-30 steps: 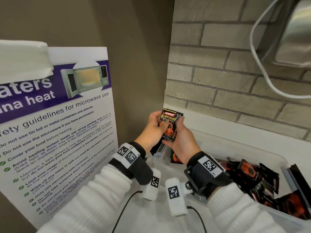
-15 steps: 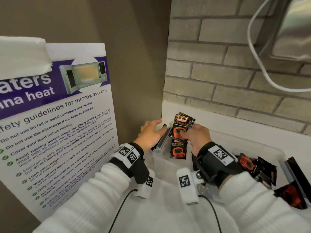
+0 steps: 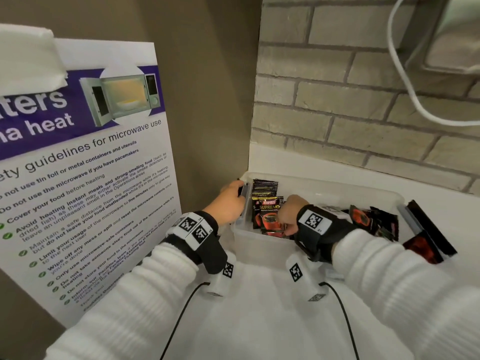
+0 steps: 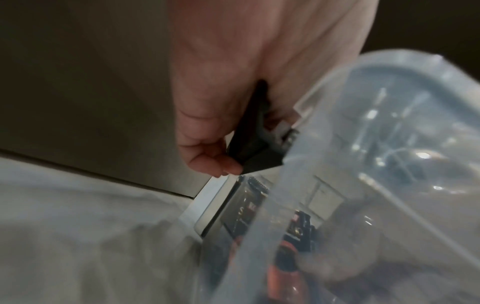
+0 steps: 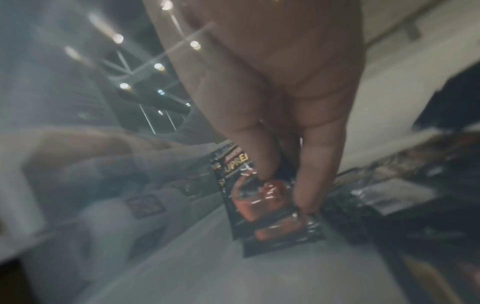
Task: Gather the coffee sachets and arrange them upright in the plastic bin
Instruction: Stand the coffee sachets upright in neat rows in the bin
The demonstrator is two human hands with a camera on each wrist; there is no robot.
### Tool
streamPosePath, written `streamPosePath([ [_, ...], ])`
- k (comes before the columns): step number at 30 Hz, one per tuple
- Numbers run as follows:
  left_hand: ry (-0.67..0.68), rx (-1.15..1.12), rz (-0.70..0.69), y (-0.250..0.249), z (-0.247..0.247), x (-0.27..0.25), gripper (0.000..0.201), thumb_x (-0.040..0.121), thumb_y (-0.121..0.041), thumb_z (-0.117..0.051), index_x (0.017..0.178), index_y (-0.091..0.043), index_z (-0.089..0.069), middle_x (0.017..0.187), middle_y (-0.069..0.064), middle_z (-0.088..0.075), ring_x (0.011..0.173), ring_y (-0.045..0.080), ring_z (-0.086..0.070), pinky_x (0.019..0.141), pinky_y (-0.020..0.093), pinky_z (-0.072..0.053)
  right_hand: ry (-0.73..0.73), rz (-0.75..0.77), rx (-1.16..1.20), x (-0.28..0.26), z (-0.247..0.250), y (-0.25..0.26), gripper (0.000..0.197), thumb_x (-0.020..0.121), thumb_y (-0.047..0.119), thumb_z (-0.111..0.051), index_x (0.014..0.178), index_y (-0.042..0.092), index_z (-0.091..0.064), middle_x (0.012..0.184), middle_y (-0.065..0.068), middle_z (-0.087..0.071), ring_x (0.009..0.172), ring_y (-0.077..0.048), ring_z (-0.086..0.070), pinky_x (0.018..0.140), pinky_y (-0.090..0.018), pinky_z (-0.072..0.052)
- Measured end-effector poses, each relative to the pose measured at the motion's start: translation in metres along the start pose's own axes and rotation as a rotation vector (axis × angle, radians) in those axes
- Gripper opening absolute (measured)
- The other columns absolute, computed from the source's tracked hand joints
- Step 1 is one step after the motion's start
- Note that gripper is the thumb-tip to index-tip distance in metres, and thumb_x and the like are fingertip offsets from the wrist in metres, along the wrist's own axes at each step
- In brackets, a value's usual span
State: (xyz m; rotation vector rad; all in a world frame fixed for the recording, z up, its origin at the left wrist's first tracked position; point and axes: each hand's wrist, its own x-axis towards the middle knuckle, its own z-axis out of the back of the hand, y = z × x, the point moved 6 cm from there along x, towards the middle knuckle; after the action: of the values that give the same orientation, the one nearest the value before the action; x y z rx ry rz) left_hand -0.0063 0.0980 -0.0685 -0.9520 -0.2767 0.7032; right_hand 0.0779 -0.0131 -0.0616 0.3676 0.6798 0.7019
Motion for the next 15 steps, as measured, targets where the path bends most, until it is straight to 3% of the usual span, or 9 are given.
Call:
streamPosePath([
  [1, 0.000, 0.012, -0.001, 0.001, 0.001, 0.000, 0.048, 0.098, -0.012, -0.035, 0.145, -0.020, -0.027, 0.142, 0.013, -0.036, 0.086, 0.018, -0.057, 0.066, 0.024, -0.049, -0.055, 0.069, -0.014, -0.001, 0.003, 0.007, 0.039, 0.099, 0.020, -0.041, 0.130, -0.001, -0.047, 0.121, -0.014, -0.058, 0.104, -0.018, -0.063, 0.082, -0.023, -0.046],
  [2, 0.005, 0.023, -0.007, 0.002, 0.001, 0.000, 0.048, 0.098, -0.012, -0.034, 0.145, -0.020, -0.026, 0.142, 0.013, -0.035, 0.084, 0.017, -0.055, 0.066, 0.024, -0.048, -0.071, -0.003, 0.114, 0.010, 0.004, 0.005, 0.036, 0.099, 0.014, -0.041, 0.131, -0.002, -0.046, 0.127, -0.015, -0.055, 0.091, -0.007, -0.069, 0.076, -0.019, -0.051],
  [4, 0.011, 0.048, -0.012, 0.003, 0.001, 0.000, 0.049, 0.098, -0.011, -0.034, 0.146, -0.020, -0.026, 0.144, 0.014, -0.031, 0.089, 0.019, -0.053, 0.072, 0.027, -0.048, -0.077, 0.053, 0.250, 0.008, 0.005, 0.009, 0.036, 0.096, 0.001, -0.042, 0.131, -0.004, -0.044, 0.121, -0.013, -0.056, 0.041, 0.006, -0.060, 0.046, -0.011, -0.048],
  [6, 0.017, 0.049, -0.013, 0.004, 0.001, 0.002, 0.049, 0.098, -0.011, -0.034, 0.146, -0.021, -0.026, 0.144, 0.014, -0.030, 0.091, 0.020, -0.052, 0.074, 0.026, -0.049, -0.071, -0.020, 0.298, 0.008, 0.001, 0.010, 0.036, 0.096, -0.003, -0.040, 0.132, -0.005, -0.042, 0.110, -0.011, -0.055, 0.031, 0.007, -0.053, 0.039, -0.009, -0.043],
  [7, 0.021, 0.047, -0.016, 0.004, 0.001, 0.002, 0.049, 0.098, -0.011, -0.034, 0.145, -0.021, -0.026, 0.144, 0.014, -0.031, 0.091, 0.020, -0.052, 0.074, 0.025, -0.049, -0.072, -0.050, 0.328, 0.016, 0.001, 0.010, 0.036, 0.097, 0.001, -0.037, 0.132, -0.004, -0.042, 0.109, -0.009, -0.055, 0.042, 0.008, -0.060, 0.045, -0.010, -0.047],
  [8, 0.026, 0.048, -0.019, 0.004, 0.001, 0.003, 0.049, 0.098, -0.012, -0.035, 0.145, -0.021, -0.026, 0.143, 0.014, -0.031, 0.092, 0.020, -0.053, 0.073, 0.024, -0.049, -0.130, -0.075, 0.321, 0.016, 0.006, 0.013, 0.036, 0.100, 0.008, -0.034, 0.134, -0.002, -0.042, 0.114, -0.009, -0.055, 0.068, 0.006, -0.068, 0.062, -0.012, -0.052],
  [10, 0.037, 0.051, -0.019, 0.004, 0.001, 0.002, 0.049, 0.099, -0.012, -0.034, 0.145, -0.021, -0.025, 0.143, 0.014, -0.031, 0.086, 0.015, -0.052, 0.071, 0.020, -0.047, -0.090, -0.004, 0.103, 0.017, 0.007, 0.017, 0.042, 0.102, 0.024, -0.031, 0.135, 0.000, -0.041, 0.133, -0.014, -0.050, 0.119, -0.018, -0.056, 0.098, -0.025, -0.042],
  [12, 0.043, 0.064, -0.021, 0.003, 0.002, 0.002, 0.049, 0.099, -0.012, -0.033, 0.146, -0.021, -0.024, 0.145, 0.014, -0.029, 0.080, 0.010, -0.047, 0.067, 0.013, -0.043, -0.113, 0.030, -0.188, 0.018, 0.001, 0.020, 0.044, 0.101, 0.025, -0.035, 0.137, -0.001, -0.039, 0.141, -0.017, -0.044, 0.130, -0.029, -0.043, 0.106, -0.030, -0.032],
  [15, 0.052, 0.079, -0.019, 0.003, 0.003, 0.002, 0.050, 0.099, -0.012, -0.032, 0.146, -0.021, -0.023, 0.148, 0.013, -0.026, 0.081, 0.009, -0.045, 0.056, 0.004, -0.040, -0.086, 0.077, -0.281, 0.019, 0.000, 0.017, 0.048, 0.098, 0.029, -0.042, 0.136, 0.000, -0.041, 0.139, -0.018, -0.046, 0.129, -0.031, -0.043, 0.105, -0.029, -0.032],
])
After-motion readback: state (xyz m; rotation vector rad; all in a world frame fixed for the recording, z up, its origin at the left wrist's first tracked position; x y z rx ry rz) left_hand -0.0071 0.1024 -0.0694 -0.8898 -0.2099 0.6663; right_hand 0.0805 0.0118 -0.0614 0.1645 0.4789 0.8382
